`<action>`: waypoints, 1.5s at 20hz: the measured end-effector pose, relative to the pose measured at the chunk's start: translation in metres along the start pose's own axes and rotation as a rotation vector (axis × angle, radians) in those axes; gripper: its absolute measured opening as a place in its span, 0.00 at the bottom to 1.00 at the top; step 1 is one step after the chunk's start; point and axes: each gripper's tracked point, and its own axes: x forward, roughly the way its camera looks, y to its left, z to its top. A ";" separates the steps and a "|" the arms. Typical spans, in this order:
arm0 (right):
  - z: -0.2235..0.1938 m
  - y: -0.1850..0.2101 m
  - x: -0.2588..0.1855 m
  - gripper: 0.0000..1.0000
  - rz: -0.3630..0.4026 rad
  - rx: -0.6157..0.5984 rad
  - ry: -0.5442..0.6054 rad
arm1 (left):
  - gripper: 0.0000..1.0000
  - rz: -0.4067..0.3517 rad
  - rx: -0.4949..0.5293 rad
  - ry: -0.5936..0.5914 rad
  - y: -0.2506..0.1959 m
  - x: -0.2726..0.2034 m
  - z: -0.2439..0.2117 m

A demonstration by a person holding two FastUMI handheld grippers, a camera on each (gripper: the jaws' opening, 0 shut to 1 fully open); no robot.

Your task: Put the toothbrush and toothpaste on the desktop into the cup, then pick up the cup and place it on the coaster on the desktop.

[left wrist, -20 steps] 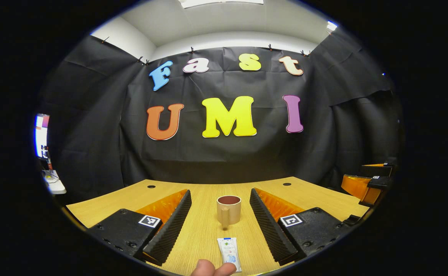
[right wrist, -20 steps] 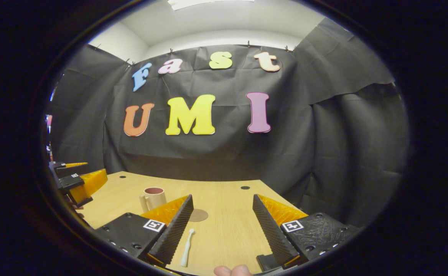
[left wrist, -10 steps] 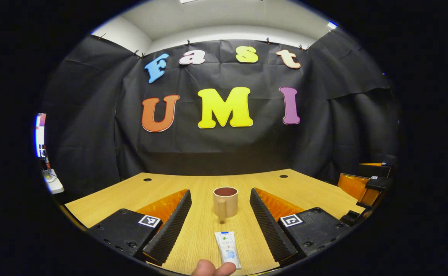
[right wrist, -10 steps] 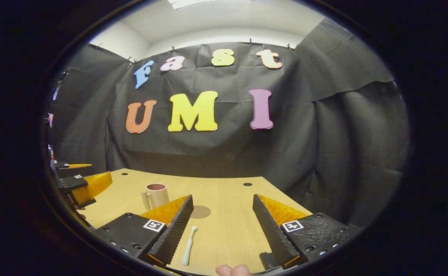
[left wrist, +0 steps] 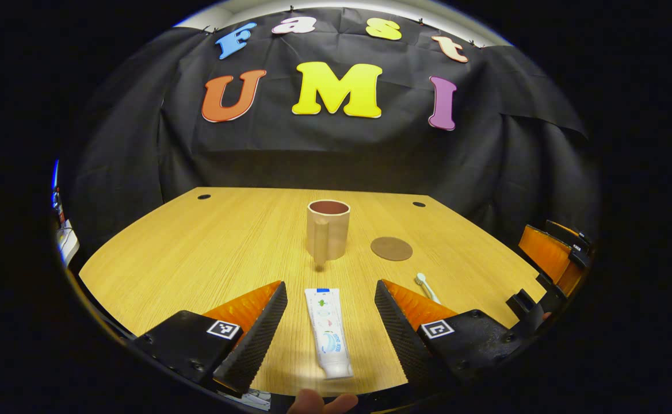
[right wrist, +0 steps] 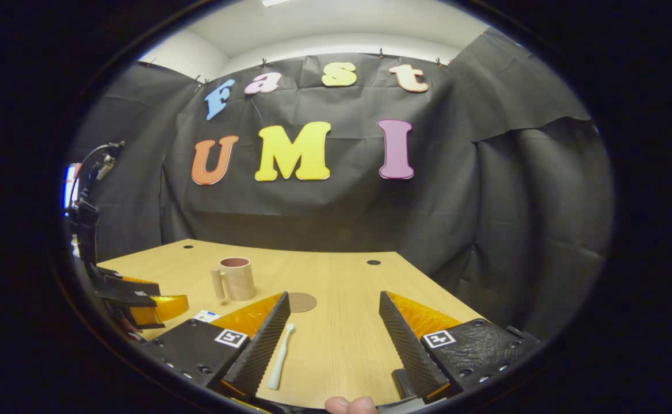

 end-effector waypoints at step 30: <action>-0.075 0.023 0.012 0.95 0.060 -0.011 0.228 | 0.46 0.111 -0.041 0.377 0.014 0.018 -0.067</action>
